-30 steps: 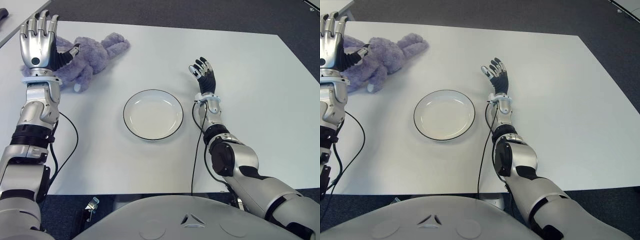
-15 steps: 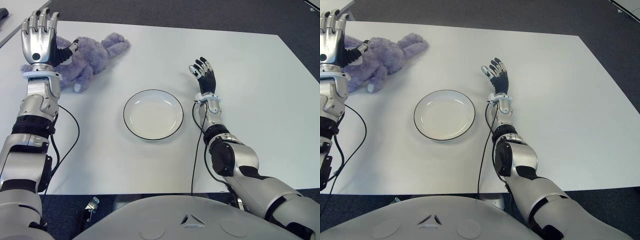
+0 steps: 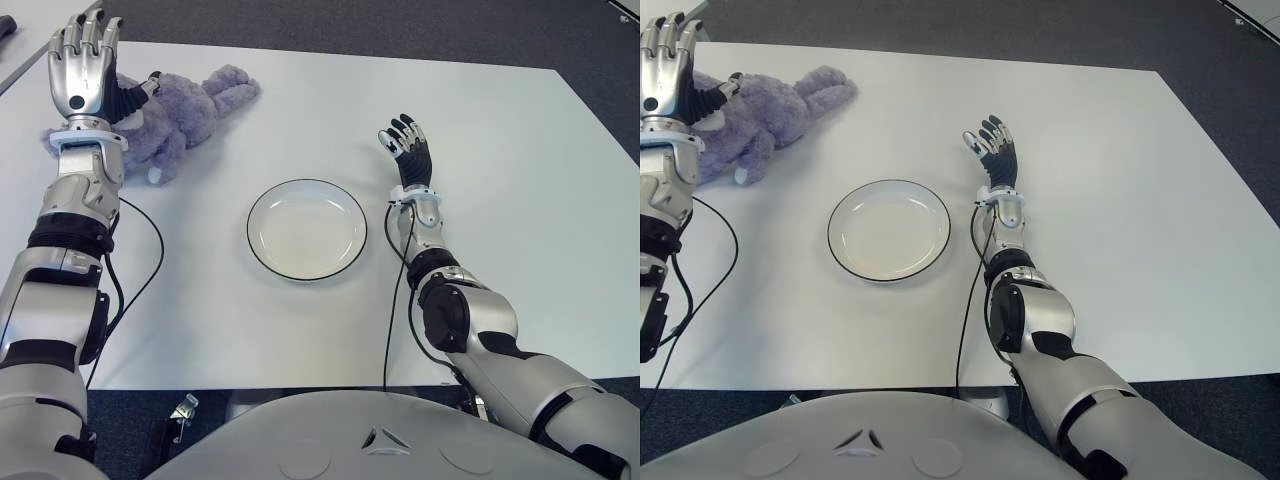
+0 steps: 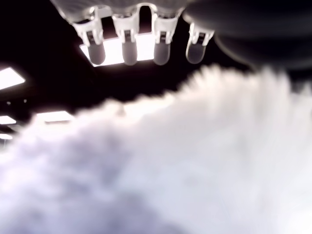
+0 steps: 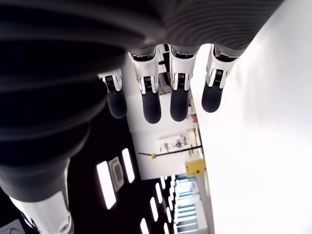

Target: Put the doll into the plate.

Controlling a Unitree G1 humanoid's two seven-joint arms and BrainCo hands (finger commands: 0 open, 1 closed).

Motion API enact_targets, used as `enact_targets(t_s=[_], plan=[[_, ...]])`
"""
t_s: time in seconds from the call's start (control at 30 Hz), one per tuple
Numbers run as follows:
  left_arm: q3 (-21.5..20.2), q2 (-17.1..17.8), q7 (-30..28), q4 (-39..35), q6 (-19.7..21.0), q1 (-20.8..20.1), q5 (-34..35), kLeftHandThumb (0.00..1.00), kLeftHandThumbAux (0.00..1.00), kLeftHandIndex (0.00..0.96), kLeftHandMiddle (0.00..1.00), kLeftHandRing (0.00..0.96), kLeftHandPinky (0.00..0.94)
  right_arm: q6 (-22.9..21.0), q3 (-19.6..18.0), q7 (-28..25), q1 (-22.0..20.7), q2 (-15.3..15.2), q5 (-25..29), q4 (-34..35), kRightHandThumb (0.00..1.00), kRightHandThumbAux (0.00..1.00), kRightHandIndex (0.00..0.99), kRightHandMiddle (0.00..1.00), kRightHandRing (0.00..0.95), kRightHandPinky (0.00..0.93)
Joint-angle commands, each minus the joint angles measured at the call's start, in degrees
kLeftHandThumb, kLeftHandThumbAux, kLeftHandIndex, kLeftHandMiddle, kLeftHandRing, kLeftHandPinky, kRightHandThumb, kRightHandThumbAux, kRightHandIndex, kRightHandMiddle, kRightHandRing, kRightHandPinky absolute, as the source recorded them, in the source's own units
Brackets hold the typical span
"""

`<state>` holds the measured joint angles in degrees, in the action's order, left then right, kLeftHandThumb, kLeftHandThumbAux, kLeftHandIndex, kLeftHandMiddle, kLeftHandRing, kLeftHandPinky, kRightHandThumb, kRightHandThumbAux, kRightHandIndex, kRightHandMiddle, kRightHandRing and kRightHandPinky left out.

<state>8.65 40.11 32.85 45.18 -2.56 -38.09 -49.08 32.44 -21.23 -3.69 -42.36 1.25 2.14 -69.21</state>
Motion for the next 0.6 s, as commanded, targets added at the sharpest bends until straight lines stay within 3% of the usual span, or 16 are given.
enact_targets(t_s=[0.03, 0.6], plan=[[2.1, -2.6, -2.1, 4.3, -1.2, -2.6, 2.3, 0.295, 0.297, 0.0, 0.01, 0.032, 0.059, -1.8, -0.9, 0.6, 13.8, 2.7, 1.2, -7.3, 0.052, 0.739, 0.126, 0.16, 0.127, 0.123], [3.4, -5.1, -7.4, 4.6, 0.0, -1.9, 5.8, 0.309, 0.302, 0.0, 0.0, 0.027, 0.074, -1.6, -0.3, 1.7, 13.8, 2.9, 0.6, -7.3, 0.048, 0.785, 0.128, 0.171, 0.134, 0.123]])
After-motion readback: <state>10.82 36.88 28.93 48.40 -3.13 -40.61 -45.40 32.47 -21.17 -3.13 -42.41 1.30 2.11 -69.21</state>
